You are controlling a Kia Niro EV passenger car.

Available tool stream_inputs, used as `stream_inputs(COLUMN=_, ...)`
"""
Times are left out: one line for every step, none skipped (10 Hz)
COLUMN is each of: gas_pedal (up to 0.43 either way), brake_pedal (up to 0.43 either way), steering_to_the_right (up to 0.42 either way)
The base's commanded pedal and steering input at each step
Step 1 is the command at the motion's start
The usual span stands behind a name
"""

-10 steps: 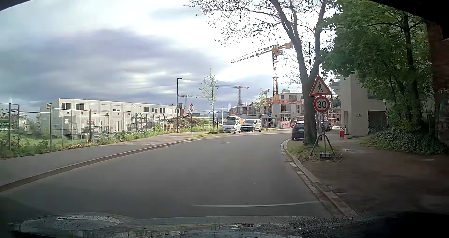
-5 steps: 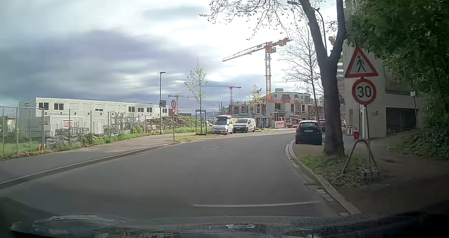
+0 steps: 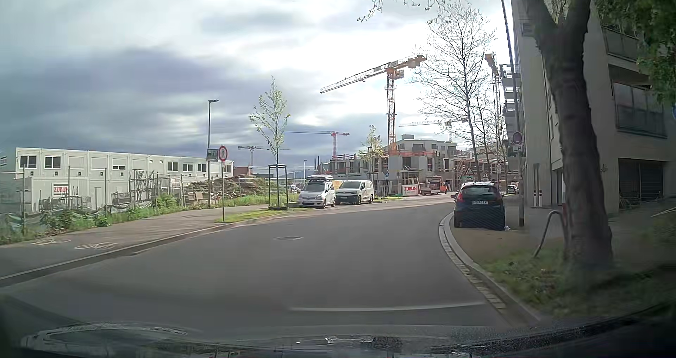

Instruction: Follow the waypoints while adhering to traffic rules and regulations

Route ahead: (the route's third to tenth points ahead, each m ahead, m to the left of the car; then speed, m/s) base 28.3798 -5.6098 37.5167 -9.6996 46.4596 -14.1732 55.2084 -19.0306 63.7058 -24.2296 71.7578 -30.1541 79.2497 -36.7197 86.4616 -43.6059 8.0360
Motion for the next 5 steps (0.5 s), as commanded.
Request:
stream_inputs(gas_pedal=0.000, brake_pedal=0.000, steering_to_the_right=0.046)
stream_inputs(gas_pedal=0.020, brake_pedal=0.000, steering_to_the_right=0.048)
stream_inputs(gas_pedal=0.028, brake_pedal=0.000, steering_to_the_right=0.049)
stream_inputs(gas_pedal=0.039, brake_pedal=0.000, steering_to_the_right=0.048)
stream_inputs(gas_pedal=0.047, brake_pedal=0.000, steering_to_the_right=0.048)
